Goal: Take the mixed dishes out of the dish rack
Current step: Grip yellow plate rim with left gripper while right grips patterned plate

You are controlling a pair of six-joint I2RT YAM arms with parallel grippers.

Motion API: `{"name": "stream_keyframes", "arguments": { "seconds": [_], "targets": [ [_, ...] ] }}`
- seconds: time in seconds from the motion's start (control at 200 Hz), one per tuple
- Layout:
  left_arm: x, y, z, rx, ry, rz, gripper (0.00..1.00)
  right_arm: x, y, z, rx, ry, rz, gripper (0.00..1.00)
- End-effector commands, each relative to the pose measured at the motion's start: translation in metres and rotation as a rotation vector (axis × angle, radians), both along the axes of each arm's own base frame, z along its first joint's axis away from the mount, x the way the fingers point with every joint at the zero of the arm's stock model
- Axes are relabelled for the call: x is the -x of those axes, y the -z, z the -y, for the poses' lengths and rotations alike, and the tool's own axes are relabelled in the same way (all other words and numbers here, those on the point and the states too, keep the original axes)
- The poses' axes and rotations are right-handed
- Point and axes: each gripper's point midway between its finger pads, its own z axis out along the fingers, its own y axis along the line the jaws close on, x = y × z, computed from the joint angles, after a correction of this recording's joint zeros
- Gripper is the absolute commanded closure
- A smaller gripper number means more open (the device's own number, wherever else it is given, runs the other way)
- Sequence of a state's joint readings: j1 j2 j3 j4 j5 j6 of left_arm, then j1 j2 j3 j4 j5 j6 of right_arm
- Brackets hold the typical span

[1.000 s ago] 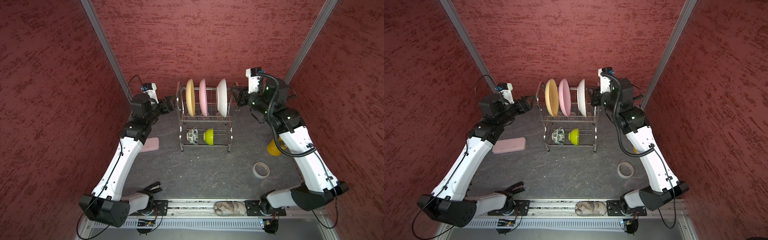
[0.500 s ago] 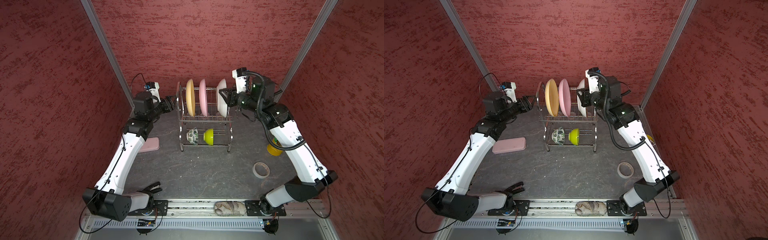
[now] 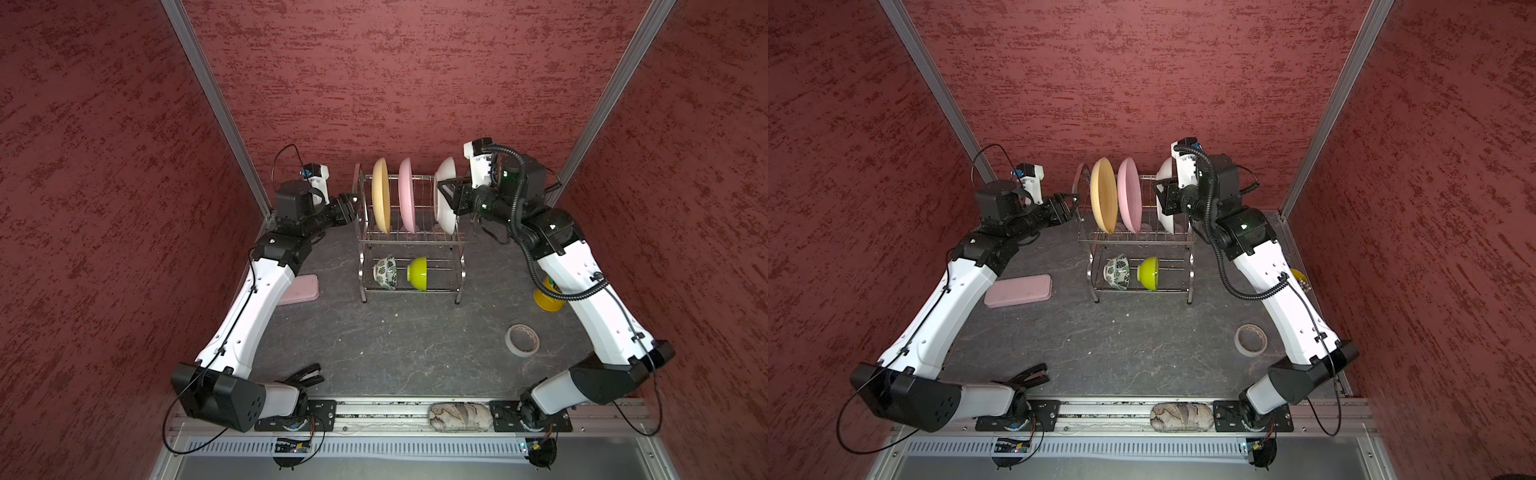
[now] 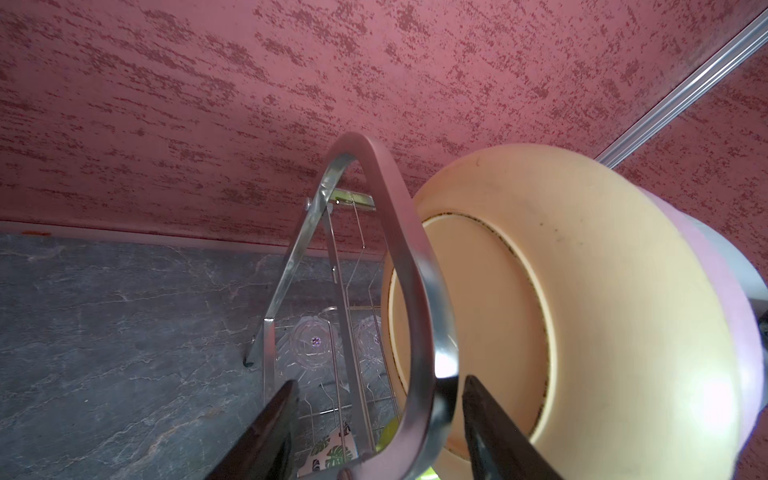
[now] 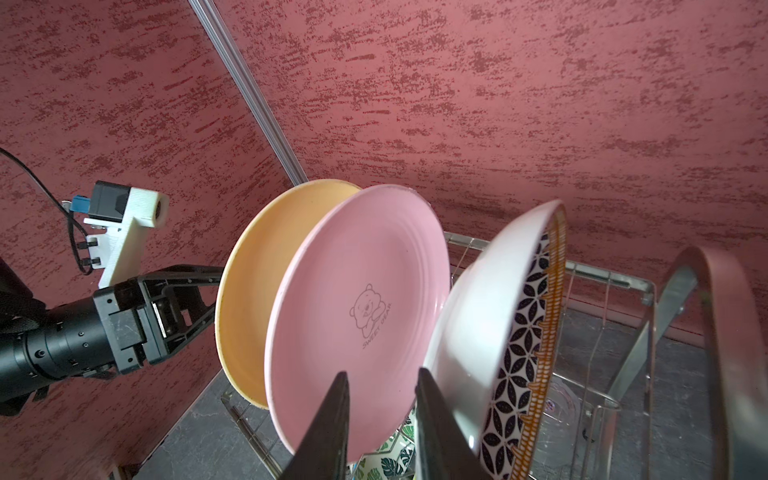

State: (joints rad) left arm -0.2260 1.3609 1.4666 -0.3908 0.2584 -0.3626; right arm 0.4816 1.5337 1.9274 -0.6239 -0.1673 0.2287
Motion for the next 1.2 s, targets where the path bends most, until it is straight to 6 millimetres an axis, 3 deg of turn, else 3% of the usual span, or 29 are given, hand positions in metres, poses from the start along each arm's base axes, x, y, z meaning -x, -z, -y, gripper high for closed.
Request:
{"name": "stream_keyframes", "arguments": {
  "seconds": [0.0, 0.215, 0.451, 0.591, 0.681, 0.696, 0.782, 0.962, 1.197],
  "targets": [
    [-0.003, 0.0, 0.008, -0.041, 0.013, 0.002, 0.42, 0.0, -0.001, 0.002, -0.01, 0.02, 0.002, 0.71],
    [-0.008, 0.007, 0.009, -0.088, -0.022, -0.01, 0.54, 0.004, 0.0, -0.007, -0.038, -0.04, -0.011, 0.71],
    [-0.011, 0.006, 0.011, -0.107, -0.034, -0.005, 0.69, 0.003, 0.004, -0.001, -0.046, -0.013, -0.025, 0.71],
    [-0.012, 0.007, 0.011, -0.12, -0.041, -0.005, 0.8, 0.011, -0.008, 0.007, -0.063, -0.006, 0.011, 0.68],
    [-0.013, 0.007, 0.01, -0.124, -0.049, -0.003, 0.83, 0.018, -0.013, 0.003, -0.074, -0.056, 0.029, 0.64],
    [-0.013, 0.007, 0.01, -0.125, -0.05, -0.003, 0.84, 0.027, -0.024, 0.006, -0.087, -0.065, 0.054, 0.63],
    [-0.014, 0.008, 0.008, -0.125, -0.063, -0.005, 0.86, 0.037, -0.032, 0.007, -0.096, -0.088, 0.075, 0.61],
    [-0.013, 0.006, 0.007, -0.126, -0.066, 0.001, 0.89, 0.039, -0.038, 0.033, -0.06, 0.039, 0.102, 0.59],
    [-0.013, 0.004, 0.007, -0.125, -0.066, 0.007, 0.9, 0.028, -0.033, 0.066, -0.008, 0.214, 0.139, 0.43]
  ]
}}
